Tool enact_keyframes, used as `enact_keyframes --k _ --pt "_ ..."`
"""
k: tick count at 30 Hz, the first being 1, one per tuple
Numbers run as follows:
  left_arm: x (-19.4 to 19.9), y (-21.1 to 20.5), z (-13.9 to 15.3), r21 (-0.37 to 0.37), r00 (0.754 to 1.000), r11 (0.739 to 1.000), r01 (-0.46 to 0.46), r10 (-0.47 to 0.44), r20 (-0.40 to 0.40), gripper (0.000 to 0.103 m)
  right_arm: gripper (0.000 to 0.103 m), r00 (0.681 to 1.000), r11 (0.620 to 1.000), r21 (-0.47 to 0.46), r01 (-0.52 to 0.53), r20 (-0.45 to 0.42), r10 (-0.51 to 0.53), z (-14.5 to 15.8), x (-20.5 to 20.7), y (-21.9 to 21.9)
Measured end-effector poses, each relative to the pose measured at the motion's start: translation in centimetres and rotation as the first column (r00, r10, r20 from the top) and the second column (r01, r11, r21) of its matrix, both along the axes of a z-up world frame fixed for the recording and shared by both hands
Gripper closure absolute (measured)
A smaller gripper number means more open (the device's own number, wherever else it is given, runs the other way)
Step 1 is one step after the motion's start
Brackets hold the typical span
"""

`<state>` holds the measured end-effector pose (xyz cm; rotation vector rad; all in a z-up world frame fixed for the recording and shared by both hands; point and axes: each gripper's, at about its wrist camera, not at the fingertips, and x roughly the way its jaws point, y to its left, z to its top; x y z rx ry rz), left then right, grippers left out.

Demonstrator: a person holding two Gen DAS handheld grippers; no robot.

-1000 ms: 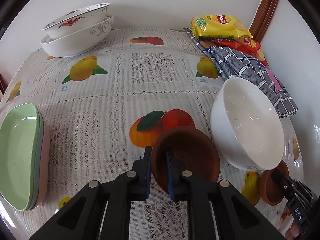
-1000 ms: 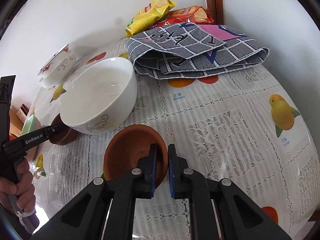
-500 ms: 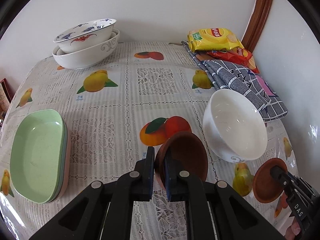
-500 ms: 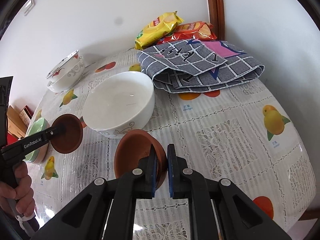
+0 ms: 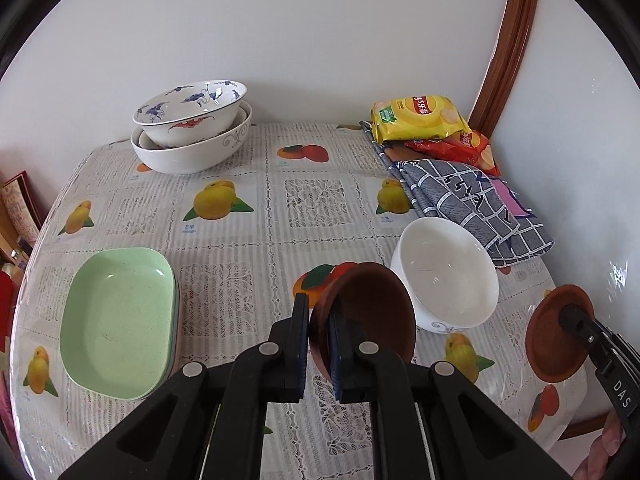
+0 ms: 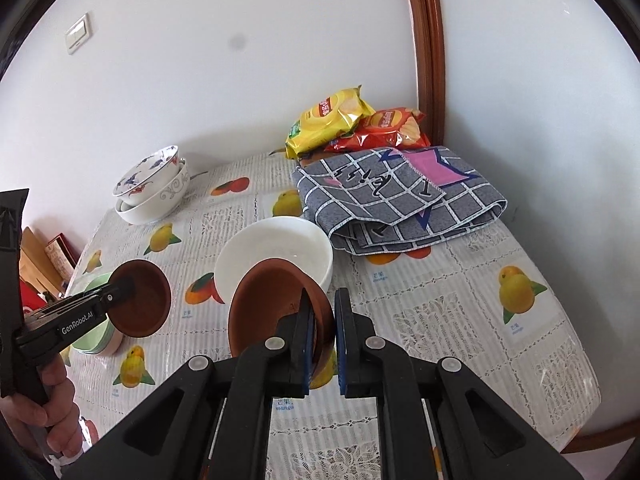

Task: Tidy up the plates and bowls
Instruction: 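Lower the right gripper's saucer into the white bowl while the left gripper holds its saucer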

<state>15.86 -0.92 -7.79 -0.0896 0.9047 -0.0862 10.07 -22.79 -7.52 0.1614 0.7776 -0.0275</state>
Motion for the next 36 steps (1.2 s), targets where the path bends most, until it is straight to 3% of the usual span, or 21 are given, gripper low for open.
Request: enact_keyframes --k 14,36 --pt "0.0 0.6 1.3 -0.016 1.0 1.0 -0.001 0.001 0.019 0.094 0.094 1.0 1.0 0.003 -0.028 0.001 0.028 0.8 1.4 2.1" --pt "3.4 3.1 -1.8 -0.022 0.996 0.997 -0.078 0.077 -0.056 0.094 0.093 0.992 0.998 -0.002 -0.067 -0.111 0.067 -4.1 8.9 3.6"
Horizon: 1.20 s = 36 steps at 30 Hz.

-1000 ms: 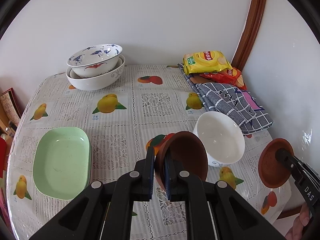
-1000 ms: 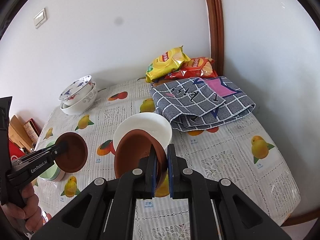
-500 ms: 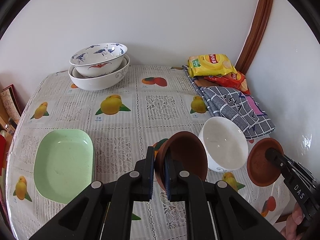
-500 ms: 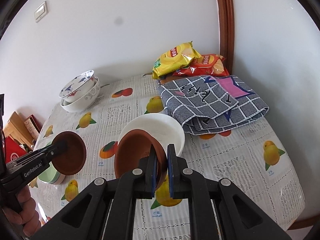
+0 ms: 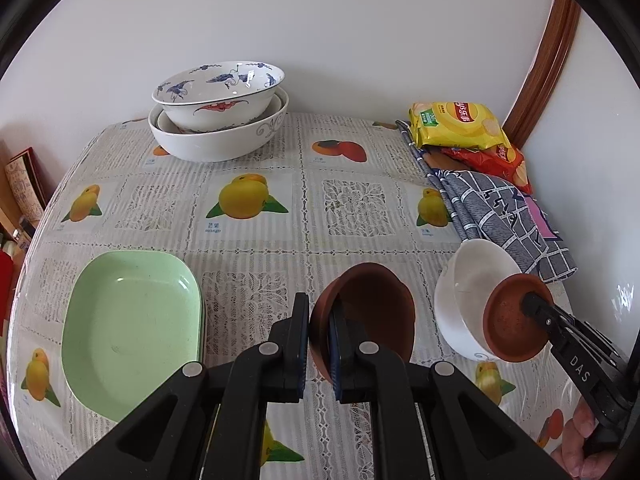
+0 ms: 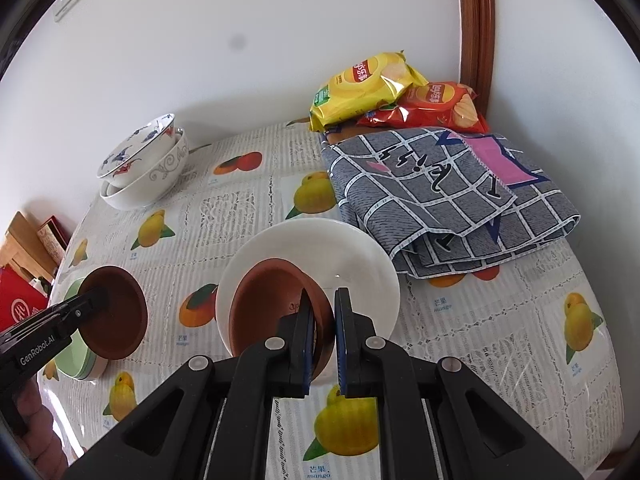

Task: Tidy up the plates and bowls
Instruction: 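Lower the right gripper's saucer into the white bowl while the left gripper holds its saucer, then open the right gripper and withdraw it from the saucer in the bowl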

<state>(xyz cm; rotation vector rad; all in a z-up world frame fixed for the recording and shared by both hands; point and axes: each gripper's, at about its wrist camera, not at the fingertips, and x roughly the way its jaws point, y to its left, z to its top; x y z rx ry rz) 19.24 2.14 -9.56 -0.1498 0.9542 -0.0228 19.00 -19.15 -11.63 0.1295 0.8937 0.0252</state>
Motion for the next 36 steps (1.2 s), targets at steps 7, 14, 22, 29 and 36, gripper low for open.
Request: enact_keyframes --k 7,14,22,29,36 --pt "1.1 -0.3 -0.7 0.008 1.0 1.0 0.006 -0.006 -0.017 0.094 0.094 1.0 1.0 -0.017 -0.007 -0.016 0.007 -1.1 1.3 0.2" --pt "2.1 -0.4 -1.1 0.006 1.0 1.0 0.006 -0.006 -0.024 0.094 0.094 0.999 1.0 -0.024 -0.001 -0.044 0.0 -2.1 2.5 -0.4" --pt "2.7 -0.4 -1.7 0.0 0.999 1.0 0.003 -0.003 -0.036 0.094 0.093 0.998 0.999 -0.03 -0.014 -0.067 0.011 -2.8 3.3 -0.1" --pt "3.1 -0.5 -2.2 -0.018 0.999 1.0 0.013 -0.014 -0.045 0.094 0.093 0.997 0.995 -0.096 -0.032 -0.071 0.025 -3.1 3.7 0.7" --pt "3.4 -0.4 -2.6 -0.019 0.998 1.0 0.011 -0.012 -0.054 0.094 0.094 0.997 0.989 -0.143 -0.03 -0.08 0.018 -3.5 4.2 1.0"
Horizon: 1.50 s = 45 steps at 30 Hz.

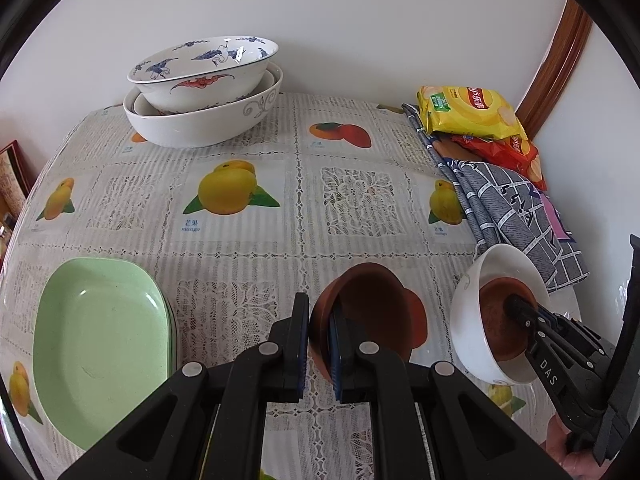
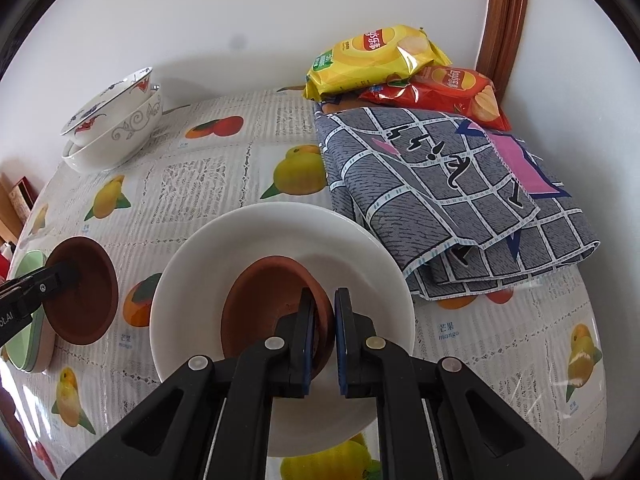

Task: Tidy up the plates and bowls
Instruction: 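Open the right gripper and withdraw it from the saucer in the bowl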

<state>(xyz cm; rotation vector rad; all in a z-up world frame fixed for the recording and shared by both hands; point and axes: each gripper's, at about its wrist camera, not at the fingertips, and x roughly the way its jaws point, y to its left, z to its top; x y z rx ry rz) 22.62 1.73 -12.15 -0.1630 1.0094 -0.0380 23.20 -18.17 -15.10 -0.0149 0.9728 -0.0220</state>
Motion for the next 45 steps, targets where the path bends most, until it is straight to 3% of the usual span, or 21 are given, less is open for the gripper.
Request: enact_keyframes --k 33,36,38,45 --pt "0.3 1.0 -0.3 -0.041 1.0 0.999 -0.006 0.005 -0.019 0.093 0.085 0.998 0.987 -0.155 -0.035 -0.05 0.027 -1.0 0.4 1.7" --pt "0.1 1.0 -0.2 -0.043 1.0 0.999 -0.006 0.005 -0.019 0.093 0.078 0.999 0.986 -0.161 -0.034 -0.046 0.027 -0.8 0.4 1.7" --pt "0.1 1.0 -0.1 -0.04 1.0 0.999 -0.004 0.004 -0.016 0.093 0.068 0.999 0.986 -0.166 -0.03 -0.035 0.024 -0.6 0.3 1.7" --pt "-0.5 0.7 0.6 -0.043 1.0 0.999 0.0 0.0 -0.003 0.093 0.066 1.0 0.987 -0.157 -0.026 -0.016 0.023 0.4 -0.5 1.6"
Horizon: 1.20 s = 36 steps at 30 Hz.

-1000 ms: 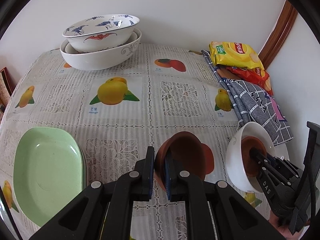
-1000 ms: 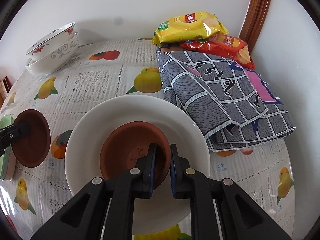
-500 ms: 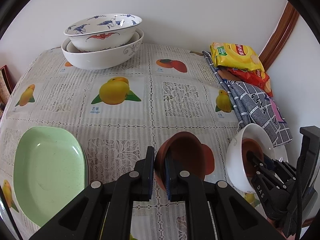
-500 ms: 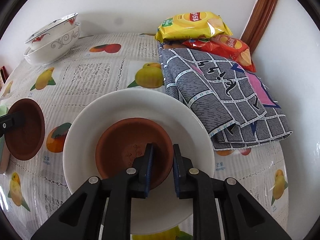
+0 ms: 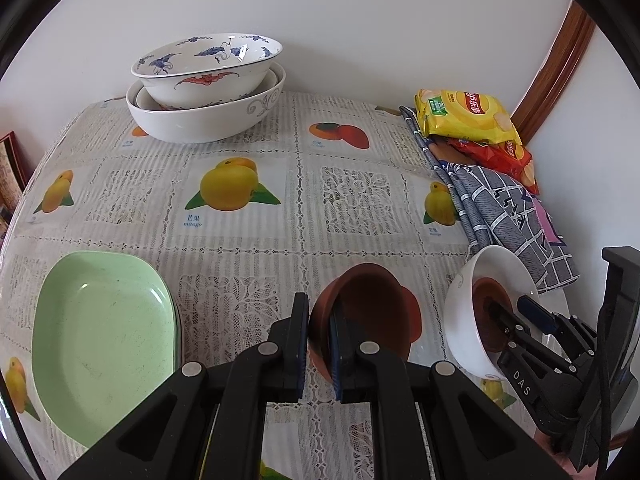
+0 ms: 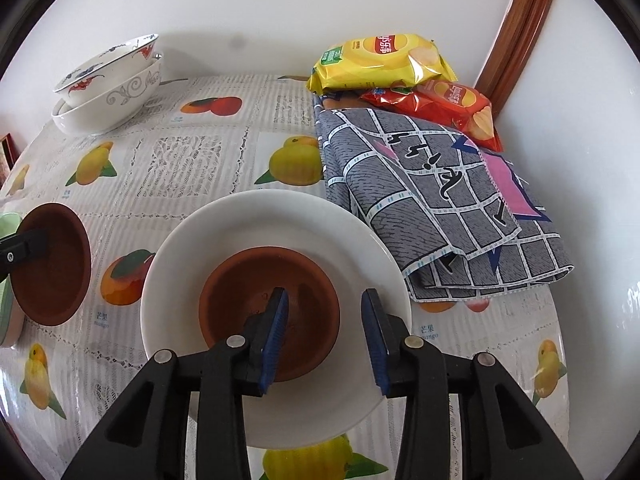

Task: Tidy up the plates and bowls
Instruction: 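Open the right gripper and withdraw it from the saucer in the bowl, then carry the left gripper's brown saucer into the white bowl onto the other saucer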

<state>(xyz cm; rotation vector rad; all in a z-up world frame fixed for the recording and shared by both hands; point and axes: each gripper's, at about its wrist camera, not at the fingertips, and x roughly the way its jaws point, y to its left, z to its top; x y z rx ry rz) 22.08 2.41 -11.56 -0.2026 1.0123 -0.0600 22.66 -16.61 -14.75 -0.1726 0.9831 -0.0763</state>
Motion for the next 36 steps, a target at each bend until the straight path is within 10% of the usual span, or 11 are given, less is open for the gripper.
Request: enact_keyframes --k 17,36 --pt "-2.1 -4.7 3.3 0.012 0.996 0.998 0.057 -0.058 0.07 0.093 0.065 0.987 0.992 0.099 0.074 0.135 -0.087 5.7 -5.3 -5.3" --pt "0.4 -11.2 1.2 -0.028 0.989 0.989 0.145 -0.144 0.026 0.093 0.065 0.97 0.972 0.111 0.206 0.104 -0.218 4.5 -7.5 -12.2"
